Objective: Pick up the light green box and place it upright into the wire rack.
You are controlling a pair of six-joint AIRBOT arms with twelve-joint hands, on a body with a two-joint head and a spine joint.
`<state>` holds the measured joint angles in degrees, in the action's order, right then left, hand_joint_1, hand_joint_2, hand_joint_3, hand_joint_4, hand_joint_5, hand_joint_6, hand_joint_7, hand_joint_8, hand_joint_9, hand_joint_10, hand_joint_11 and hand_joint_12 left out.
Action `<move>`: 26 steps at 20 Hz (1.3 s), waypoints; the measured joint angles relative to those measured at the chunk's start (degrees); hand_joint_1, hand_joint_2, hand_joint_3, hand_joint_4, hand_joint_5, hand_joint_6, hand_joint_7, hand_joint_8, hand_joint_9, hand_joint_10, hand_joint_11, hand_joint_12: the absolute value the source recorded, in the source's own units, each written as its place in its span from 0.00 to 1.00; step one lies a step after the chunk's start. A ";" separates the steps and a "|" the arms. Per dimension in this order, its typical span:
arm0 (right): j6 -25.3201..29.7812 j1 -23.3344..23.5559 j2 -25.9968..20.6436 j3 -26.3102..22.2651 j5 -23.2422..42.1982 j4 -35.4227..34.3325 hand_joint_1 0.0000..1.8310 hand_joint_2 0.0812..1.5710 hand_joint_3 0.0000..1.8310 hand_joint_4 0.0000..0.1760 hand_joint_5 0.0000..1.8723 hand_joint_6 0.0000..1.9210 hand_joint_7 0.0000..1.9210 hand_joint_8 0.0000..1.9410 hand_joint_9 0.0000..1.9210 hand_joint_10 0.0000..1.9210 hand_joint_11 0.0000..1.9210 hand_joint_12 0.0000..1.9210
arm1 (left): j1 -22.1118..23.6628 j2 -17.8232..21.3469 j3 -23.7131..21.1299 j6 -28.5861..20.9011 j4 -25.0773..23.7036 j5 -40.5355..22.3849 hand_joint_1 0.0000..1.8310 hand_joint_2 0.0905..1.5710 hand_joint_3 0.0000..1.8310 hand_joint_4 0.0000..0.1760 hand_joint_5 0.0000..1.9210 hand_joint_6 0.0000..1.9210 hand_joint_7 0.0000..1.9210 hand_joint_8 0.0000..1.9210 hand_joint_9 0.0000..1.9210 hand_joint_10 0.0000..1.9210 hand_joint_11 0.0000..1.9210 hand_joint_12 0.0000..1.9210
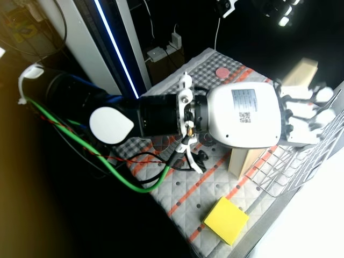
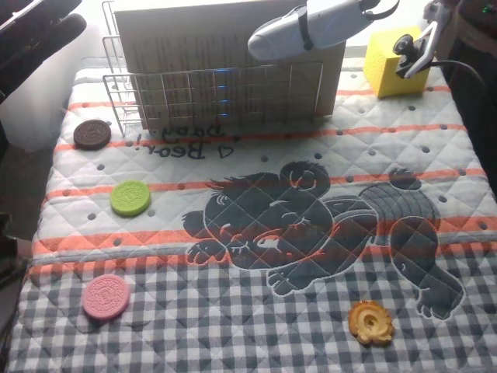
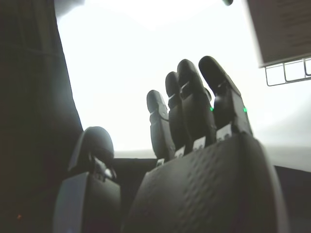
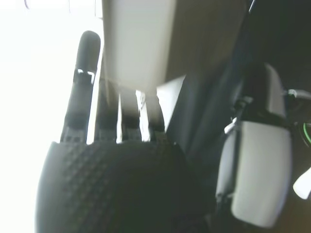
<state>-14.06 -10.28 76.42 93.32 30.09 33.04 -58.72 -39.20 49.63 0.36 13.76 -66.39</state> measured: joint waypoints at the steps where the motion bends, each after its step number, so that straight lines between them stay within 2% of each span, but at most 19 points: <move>1: 0.11 -0.20 -1.40 -1.44 0.98 -1.92 0.22 0.50 0.00 1.00 0.00 0.00 0.00 0.00 0.00 0.00 0.00 0.00 | -0.02 0.00 0.00 0.02 0.00 -0.20 0.25 0.70 0.00 0.60 0.26 0.00 0.24 0.00 0.25 0.00 0.00 0.50; 4: 0.20 -1.68 -5.66 -3.39 6.38 -6.03 0.21 0.51 0.00 1.00 0.00 0.00 0.00 0.00 0.00 0.00 0.00 0.00 | -0.02 0.00 0.00 0.00 1.11 -1.16 0.27 0.69 0.00 0.57 0.27 0.00 0.24 0.00 0.25 0.00 0.00 0.46; 7: 0.07 -5.46 -10.01 -6.36 9.79 -10.73 0.26 0.54 0.01 1.00 0.00 0.00 0.00 0.00 0.00 0.00 0.00 0.00 | -0.15 0.00 -0.28 0.00 1.40 -2.80 0.25 0.69 0.00 0.79 0.24 0.00 0.23 0.00 0.23 0.00 0.00 0.47; 9: -3.43 -11.23 -14.03 -10.60 15.06 -16.39 0.28 0.51 0.00 1.00 0.00 0.00 0.00 0.00 0.00 0.00 0.00 0.00 | -1.97 -0.35 -0.31 0.02 2.03 -5.40 0.25 0.69 0.00 0.70 0.23 0.00 0.22 0.00 0.20 0.00 0.00 0.50; 10: -3.17 -14.62 -17.27 -15.32 18.27 -20.00 0.29 0.50 0.00 1.00 0.00 0.00 0.00 0.00 0.00 0.00 0.00 0.00 | -2.89 -0.35 -0.28 0.04 1.75 -6.86 0.25 0.69 0.00 0.67 0.23 0.00 0.21 0.00 0.19 0.00 0.00 0.51; 11: -4.79 -17.94 -19.61 -16.90 21.97 -18.21 0.31 0.51 0.00 1.00 0.00 0.00 0.00 0.00 0.00 0.00 0.00 0.00 | -3.82 -0.33 -0.31 0.17 3.13 -7.89 0.27 0.68 0.00 0.64 0.24 0.00 0.21 0.00 0.18 0.00 0.00 0.51; 12: -6.01 -19.08 -20.61 -18.29 23.41 -19.21 0.29 0.52 0.00 0.81 0.00 0.00 0.00 0.00 0.00 0.00 0.00 0.00 | -3.82 -0.35 -0.28 0.15 3.74 -8.52 0.27 0.68 0.00 0.60 0.24 0.00 0.21 0.00 0.17 0.00 0.00 0.49; 14: -5.88 -22.43 -23.34 -21.66 27.80 -22.71 0.27 0.50 0.00 0.78 0.00 0.00 0.00 0.00 0.00 0.00 0.00 0.00 | -4.04 -0.33 -0.24 0.02 3.74 -11.37 0.27 0.67 0.00 0.62 0.25 0.00 0.22 0.00 0.19 0.00 0.00 0.54; 15: -11.30 -24.85 -25.42 -24.28 30.88 -24.41 0.27 0.50 0.00 0.68 0.00 0.00 0.00 0.00 0.00 0.00 0.00 0.00 | -4.44 -0.33 -0.39 0.02 3.08 -13.38 0.28 0.66 0.00 0.60 0.24 0.00 0.21 0.00 0.19 0.00 0.00 0.52; 16: -12.22 -26.23 -26.18 -25.35 32.35 -24.79 0.26 0.51 0.00 0.53 0.00 0.00 0.00 0.00 0.00 0.00 0.00 0.00 | -4.81 -0.35 -0.48 0.02 3.13 -14.36 0.28 0.66 0.00 0.60 0.24 0.00 0.21 0.00 0.19 0.00 0.00 0.52; 17: -12.33 -28.33 -26.86 -26.71 33.92 -25.46 0.25 0.51 0.00 0.54 0.00 0.00 0.00 0.00 0.00 0.00 0.00 0.00 | -5.46 -0.35 -0.55 0.02 3.23 -15.87 0.30 0.65 0.00 0.55 0.24 0.00 0.20 0.00 0.18 0.00 0.00 0.49; 19: 0.11 -32.57 -27.89 -28.74 35.89 -26.01 0.25 0.53 0.01 0.64 0.00 0.00 0.00 0.00 0.00 0.00 0.00 0.00 | -6.73 -0.35 -0.87 0.02 3.58 -18.75 0.28 0.66 0.00 0.39 0.23 0.00 0.20 0.00 0.19 0.00 0.00 0.48; 20: -0.04 -34.32 -28.20 -29.53 37.16 -26.38 0.25 0.55 0.01 0.62 0.00 0.00 0.00 0.00 0.00 0.00 0.00 0.00 | -7.15 -0.44 -0.87 0.02 3.58 -19.98 0.25 0.67 0.01 0.37 0.22 0.00 0.20 0.00 0.19 0.00 0.00 0.48; 21: -0.09 -36.72 -28.48 -30.21 39.12 -27.34 0.26 0.54 0.01 0.70 0.00 0.00 0.00 0.00 0.00 0.00 0.00 0.00 | -7.96 -0.70 -0.87 0.00 3.54 -21.90 0.24 0.68 0.00 0.54 0.20 0.00 0.19 0.00 0.17 0.00 0.00 0.45; 22: -0.07 -38.95 -28.94 -30.99 40.76 -29.49 0.25 0.54 0.00 0.64 0.00 0.00 0.00 0.00 0.00 0.00 0.00 0.00 | -8.79 -0.96 -0.87 0.00 3.56 -23.26 0.27 0.67 0.00 0.68 0.20 0.00 0.18 0.00 0.15 0.00 0.00 0.39; 23: -0.09 -40.72 -29.33 -31.36 41.99 -30.86 0.25 0.53 0.00 0.76 0.00 0.00 0.01 0.00 0.00 0.00 0.00 0.00 | -9.22 -1.31 -0.90 0.00 3.89 -24.22 0.29 0.65 0.00 0.62 0.20 0.00 0.17 0.00 0.14 0.00 0.00 0.34; 24: -0.11 -42.40 -29.79 -32.06 43.50 -32.65 0.24 0.54 0.00 0.77 0.00 0.00 0.01 0.00 0.00 0.00 0.00 0.00 | -9.55 -1.44 -0.87 0.00 4.20 -24.94 0.31 0.66 0.00 0.56 0.19 0.00 0.17 0.00 0.13 0.00 0.00 0.31; 25: -0.09 -44.72 -30.27 -32.89 45.79 -34.34 0.24 0.55 0.01 0.81 0.00 0.00 0.03 0.01 0.00 0.00 0.00 0.00 | -9.53 -1.68 -0.81 0.00 4.55 -25.22 0.30 0.67 0.00 0.42 0.18 0.00 0.16 0.00 0.12 0.00 0.00 0.25; 26: -0.09 -46.60 -30.56 -33.64 47.74 -35.52 0.24 0.56 0.01 0.81 0.00 0.00 0.03 0.01 0.00 0.00 0.00 0.00 | -9.53 -2.14 -0.46 0.00 4.74 -26.08 0.30 0.67 0.00 0.31 0.18 0.00 0.16 0.00 0.13 0.00 0.00 0.29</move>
<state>-14.15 -56.88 45.87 59.68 77.82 -2.48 -68.25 -41.34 49.17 0.36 18.50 -92.47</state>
